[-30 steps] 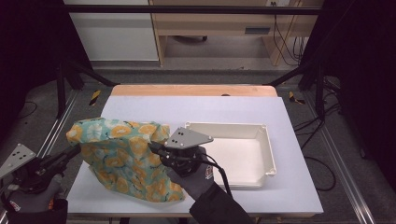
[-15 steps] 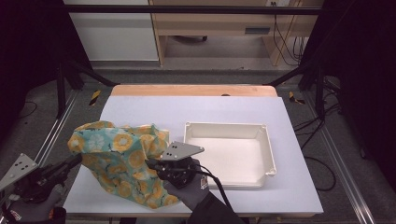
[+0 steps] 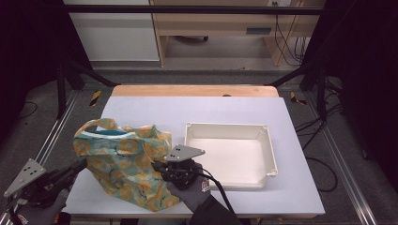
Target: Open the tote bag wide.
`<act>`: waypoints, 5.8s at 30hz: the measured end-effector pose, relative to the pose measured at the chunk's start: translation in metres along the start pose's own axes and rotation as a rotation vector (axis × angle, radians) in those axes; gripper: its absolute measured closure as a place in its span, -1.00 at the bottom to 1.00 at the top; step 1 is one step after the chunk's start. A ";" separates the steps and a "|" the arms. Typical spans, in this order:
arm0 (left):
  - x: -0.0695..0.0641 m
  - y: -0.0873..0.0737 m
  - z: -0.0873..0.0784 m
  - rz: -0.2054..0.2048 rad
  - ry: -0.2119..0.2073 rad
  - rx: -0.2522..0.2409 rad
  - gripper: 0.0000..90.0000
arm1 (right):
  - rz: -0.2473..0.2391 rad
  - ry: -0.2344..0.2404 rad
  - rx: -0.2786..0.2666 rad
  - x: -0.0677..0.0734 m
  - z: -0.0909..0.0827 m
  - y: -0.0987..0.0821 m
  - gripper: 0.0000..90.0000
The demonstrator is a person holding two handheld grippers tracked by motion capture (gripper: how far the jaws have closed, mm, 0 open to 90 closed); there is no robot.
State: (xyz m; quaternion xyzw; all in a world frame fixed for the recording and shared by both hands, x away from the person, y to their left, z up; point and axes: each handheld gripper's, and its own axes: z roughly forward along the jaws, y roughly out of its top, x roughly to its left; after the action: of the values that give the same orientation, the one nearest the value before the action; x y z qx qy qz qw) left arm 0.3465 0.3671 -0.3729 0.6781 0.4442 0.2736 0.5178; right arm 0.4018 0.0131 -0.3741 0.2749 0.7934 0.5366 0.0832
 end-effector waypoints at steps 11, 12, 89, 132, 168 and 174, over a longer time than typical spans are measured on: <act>0.001 0.000 0.002 -0.007 0.000 0.007 1.00 | -0.061 -0.040 -0.207 0.002 -0.026 0.046 0.05; 0.001 0.000 0.002 -0.007 0.000 0.005 1.00 | -0.061 -0.040 -0.207 0.002 -0.026 0.046 0.05; 0.008 -0.003 -0.008 0.032 0.077 0.044 1.00 | -0.063 0.007 -0.017 0.024 0.016 0.005 0.97; 0.009 -0.058 0.039 0.075 0.043 0.357 0.99 | 0.051 -0.001 0.141 0.016 0.063 -0.077 0.95; 0.015 -0.070 0.062 0.065 0.021 0.524 0.98 | 0.018 -0.040 0.191 0.015 0.074 -0.091 0.51; 0.015 -0.071 0.063 0.064 0.020 0.537 0.98 | 0.001 -0.015 0.099 0.022 0.053 -0.074 0.49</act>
State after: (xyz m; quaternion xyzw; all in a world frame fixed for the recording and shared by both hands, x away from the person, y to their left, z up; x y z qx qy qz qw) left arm 0.3835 0.3562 -0.4608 0.8021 0.4841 0.1689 0.3061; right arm 0.3802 0.0470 -0.4582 0.2830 0.8183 0.4946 0.0754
